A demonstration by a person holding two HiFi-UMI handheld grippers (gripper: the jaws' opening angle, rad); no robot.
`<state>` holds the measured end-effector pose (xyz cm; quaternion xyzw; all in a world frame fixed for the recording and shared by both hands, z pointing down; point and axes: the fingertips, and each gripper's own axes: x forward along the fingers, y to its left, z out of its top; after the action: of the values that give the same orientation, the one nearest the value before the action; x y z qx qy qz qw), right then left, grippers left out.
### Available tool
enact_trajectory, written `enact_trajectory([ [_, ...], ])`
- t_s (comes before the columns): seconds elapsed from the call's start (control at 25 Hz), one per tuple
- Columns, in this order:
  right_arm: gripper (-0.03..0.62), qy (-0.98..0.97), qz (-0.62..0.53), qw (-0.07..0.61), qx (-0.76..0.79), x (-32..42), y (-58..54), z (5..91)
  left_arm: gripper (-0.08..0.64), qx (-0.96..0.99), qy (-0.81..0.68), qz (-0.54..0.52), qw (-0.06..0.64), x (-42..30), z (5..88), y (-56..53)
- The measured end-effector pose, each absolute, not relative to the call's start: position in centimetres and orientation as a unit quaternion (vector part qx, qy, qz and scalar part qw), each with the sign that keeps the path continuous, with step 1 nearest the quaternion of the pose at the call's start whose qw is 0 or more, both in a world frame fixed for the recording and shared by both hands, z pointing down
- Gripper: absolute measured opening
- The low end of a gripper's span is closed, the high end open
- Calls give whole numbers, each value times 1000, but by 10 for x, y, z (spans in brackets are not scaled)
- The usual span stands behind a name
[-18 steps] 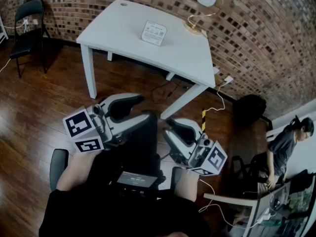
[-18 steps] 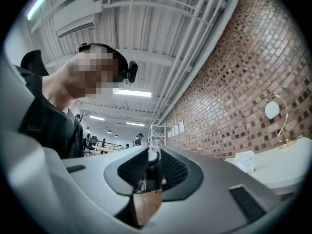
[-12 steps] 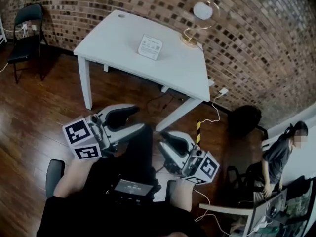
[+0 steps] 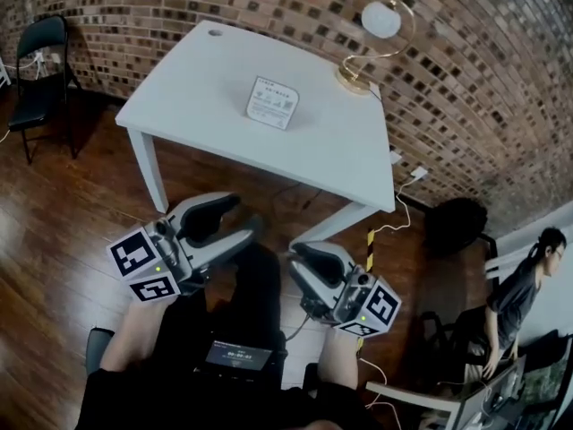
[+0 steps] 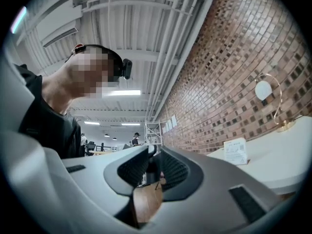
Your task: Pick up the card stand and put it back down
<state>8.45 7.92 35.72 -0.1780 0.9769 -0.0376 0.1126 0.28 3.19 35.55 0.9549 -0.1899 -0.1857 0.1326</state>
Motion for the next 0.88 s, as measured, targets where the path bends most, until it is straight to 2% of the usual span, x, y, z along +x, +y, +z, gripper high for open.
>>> enact_trajectory([
  [0.52,143,979,-37,70,-189,92,-24,376,244,951,-215,-187,117,-1,360,-56],
  [0.8,149,974,-27,25,-225,109,-110,387,252,950,-221,-190,114,1,353,-103],
  [0.88,179,970,-23,-9,-241,115,-142,398,252,949,-223,-192,115,2,353,-114],
])
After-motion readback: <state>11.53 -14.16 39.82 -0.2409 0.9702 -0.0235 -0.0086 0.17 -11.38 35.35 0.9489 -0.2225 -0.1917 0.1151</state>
